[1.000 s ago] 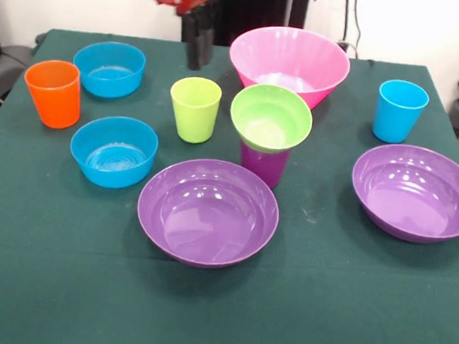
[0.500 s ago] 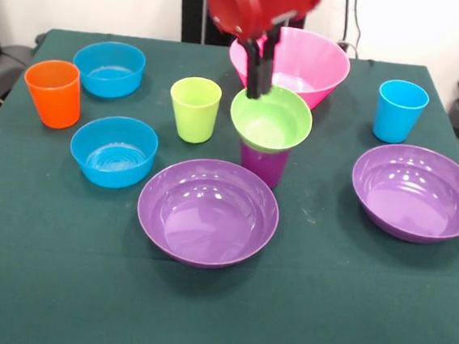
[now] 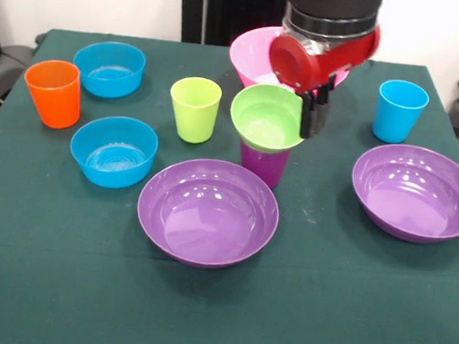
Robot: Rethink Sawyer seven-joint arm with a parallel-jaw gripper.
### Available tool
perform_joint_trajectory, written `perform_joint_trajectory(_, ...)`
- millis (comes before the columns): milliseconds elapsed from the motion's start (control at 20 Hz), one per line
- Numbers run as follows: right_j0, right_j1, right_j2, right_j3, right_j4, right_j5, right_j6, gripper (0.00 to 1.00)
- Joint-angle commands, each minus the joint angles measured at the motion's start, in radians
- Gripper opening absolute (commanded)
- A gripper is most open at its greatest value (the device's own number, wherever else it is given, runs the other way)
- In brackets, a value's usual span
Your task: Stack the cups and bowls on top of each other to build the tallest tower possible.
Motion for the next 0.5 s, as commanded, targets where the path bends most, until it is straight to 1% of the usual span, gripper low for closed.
perform_joint_trajectory(50,0.013,0.047,-0.057,-0.030,0.019,-0.077,0.166,0.00)
perform_joint_trajectory(100,0.009,0.043,-0.057,-0.016,0.033,-0.136,0.212,0.00)
perform_joint_trajectory(150,0.014,0.044,-0.062,-0.018,0.035,-0.148,0.226,0.00)
perform_joint_trajectory(400,0.069,0.071,-0.116,-0.066,0.037,-0.161,0.287,0.00)
perform_joint_trajectory(500,0.079,0.075,-0.124,-0.076,0.043,-0.162,0.290,0.00)
